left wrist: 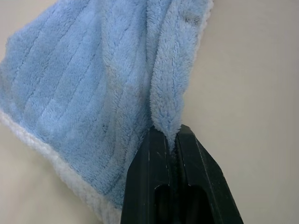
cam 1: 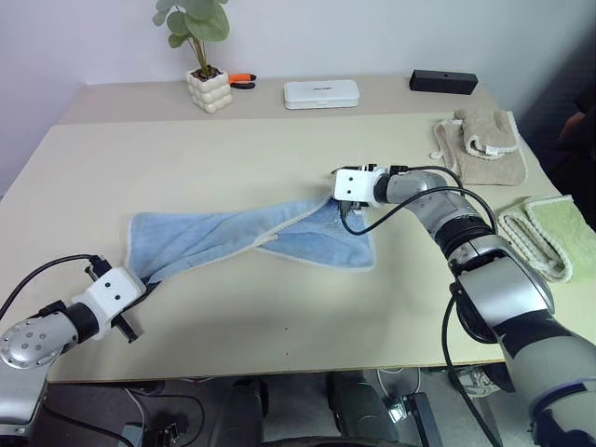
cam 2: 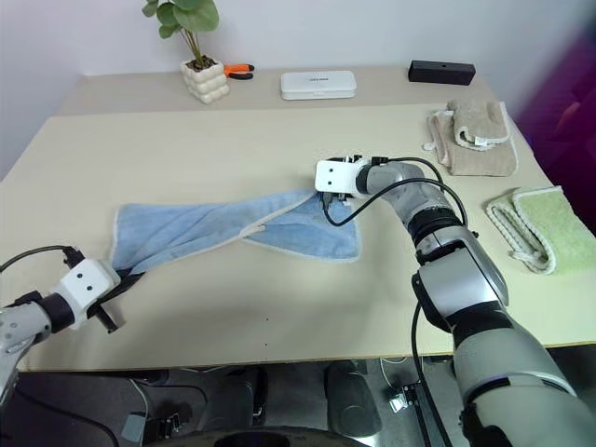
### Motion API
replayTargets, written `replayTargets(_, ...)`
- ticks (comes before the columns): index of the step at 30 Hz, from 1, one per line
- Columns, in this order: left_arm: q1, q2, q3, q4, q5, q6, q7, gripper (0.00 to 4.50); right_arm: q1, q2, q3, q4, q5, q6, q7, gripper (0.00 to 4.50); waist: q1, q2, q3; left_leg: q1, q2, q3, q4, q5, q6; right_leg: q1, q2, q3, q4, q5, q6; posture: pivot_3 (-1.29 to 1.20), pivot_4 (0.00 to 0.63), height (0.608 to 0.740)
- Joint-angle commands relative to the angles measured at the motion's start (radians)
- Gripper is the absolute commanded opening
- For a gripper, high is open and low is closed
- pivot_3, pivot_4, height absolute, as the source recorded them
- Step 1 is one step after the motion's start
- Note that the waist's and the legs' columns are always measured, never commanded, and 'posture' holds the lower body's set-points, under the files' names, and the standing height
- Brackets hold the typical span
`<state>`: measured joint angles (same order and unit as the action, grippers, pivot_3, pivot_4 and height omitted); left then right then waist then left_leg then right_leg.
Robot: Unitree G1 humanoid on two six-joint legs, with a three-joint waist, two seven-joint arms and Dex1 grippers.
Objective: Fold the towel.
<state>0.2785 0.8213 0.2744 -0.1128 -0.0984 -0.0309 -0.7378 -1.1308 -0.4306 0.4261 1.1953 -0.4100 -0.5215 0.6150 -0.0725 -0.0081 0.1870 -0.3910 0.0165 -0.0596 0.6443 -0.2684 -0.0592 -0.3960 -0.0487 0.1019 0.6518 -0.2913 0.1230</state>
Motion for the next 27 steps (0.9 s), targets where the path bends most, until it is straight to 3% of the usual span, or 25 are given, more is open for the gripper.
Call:
replayTargets(1, 0.036, -0.01, 0.001, -0.008, 0.009, 0.014, -0.003, 0.0, -0.022, -0.02, -0.025, -0.006, 0.008, -0.055, 0.009, 0.6, -0.002, 0.0, 0.0, 0.0, 0.0, 0.0, 0.0, 0.0, 0.0, 0.0, 0.0, 0.0, 0.0, 0.0, 0.0, 0.0, 0.15, 0.734)
replayTargets(2, 0.038, -0.011, 0.003, -0.005, 0.008, 0.014, -0.001, 0.0, -0.018, -0.031, -0.028, -0.012, 0.009, -0.068, 0.016, 0.13, -0.004, 0.001, 0.0, 0.0, 0.0, 0.0, 0.0, 0.0, 0.0, 0.0, 0.0, 0.0, 0.0, 0.0, 0.0, 0.0, 0.15, 0.734)
replayTargets(3, 0.038, -0.012, 0.004, -0.003, 0.008, 0.015, -0.001, 0.0, -0.014, -0.039, -0.03, -0.016, 0.01, -0.078, 0.021, 0.06, -0.004, 0.001, 0.001, 0.0, 0.0, 0.0, 0.0, 0.0, 0.0, 0.0, 0.0, 0.0, 0.001, 0.0, 0.0, 0.0, 0.15, 0.734)
replayTargets(7, 0.001, -0.013, 0.011, 0.026, -0.012, 0.029, -0.004, 0.0, 0.023, -0.102, -0.063, -0.101, 0.056, -0.115, 0.095, 0.06, -0.005, 0.001, 0.001, 0.0, 0.0, 0.0, 0.0, 0.0, 0.0, 0.0, 0.001, 0.0, 0.002, 0.0, 0.0, 0.0, 0.15, 0.734)
replayTargets(10, -0.118, -0.023, 0.019, 0.048, -0.069, 0.066, -0.007, 0.0, 0.052, -0.165, -0.111, -0.217, 0.106, -0.098, 0.146, 0.06, 0.003, 0.002, 0.002, 0.0, 0.0, -0.001, 0.001, 0.0, 0.0, 0.0, 0.001, 0.0, 0.003, 0.0, 0.0, 0.0, 0.15, 0.734)
replayTargets(13, -0.365, -0.032, 0.012, 0.164, -0.071, 0.057, 0.038, 0.0, 0.005, -0.217, -0.141, -0.251, 0.079, -0.062, 0.079, 0.06, 0.007, 0.0, 0.004, 0.0, 0.0, -0.003, 0.004, 0.0, 0.0, 0.0, 0.001, -0.002, 0.005, 0.0, 0.0, 0.0, 0.15, 0.734)
replayTargets(19, -1.085, -0.041, -0.055, 0.664, 0.064, -0.038, 0.284, 0.0, -0.24, -0.284, -0.179, -0.187, 0.014, 0.004, -0.118, 0.06, -0.001, -0.004, 0.009, -0.002, -0.002, -0.003, 0.004, 0.008, -0.004, -0.005, 0.001, -0.002, 0.011, 0.003, 0.0, 0.0, 0.15, 0.734)
replayTargets(21, -1.225, -0.041, -0.068, 0.775, 0.068, -0.078, 0.287, 0.0, -0.287, -0.295, -0.193, -0.188, 0.03, 0.006, -0.115, 0.06, -0.007, -0.005, 0.009, -0.004, -0.002, -0.003, 0.002, 0.008, -0.004, -0.008, 0.001, -0.002, 0.012, 0.003, 0.0, 0.0, 0.15, 0.734)
replayTargets(24, -1.258, -0.022, -0.103, 0.818, 0.067, -0.128, 0.195, 0.0, -0.274, -0.3, -0.223, -0.253, 0.096, 0.012, -0.015, 0.06, -0.018, -0.005, 0.008, -0.002, -0.002, -0.002, -0.004, 0.007, -0.003, -0.011, 0.001, -0.002, 0.01, 0.002, 0.002, 0.0, 0.15, 0.734)
replayTargets(27, -1.165, 0.009, -0.112, 0.747, 0.036, -0.124, 0.079, 0.0, -0.165, -0.314, -0.254, -0.423, 0.205, 0.069, 0.145, 0.06, -0.03, -0.005, 0.008, -0.001, -0.002, 0.0, -0.014, 0.008, -0.004, -0.015, -0.001, -0.002, 0.01, 0.002, 0.002, 0.0, 0.15, 0.734)
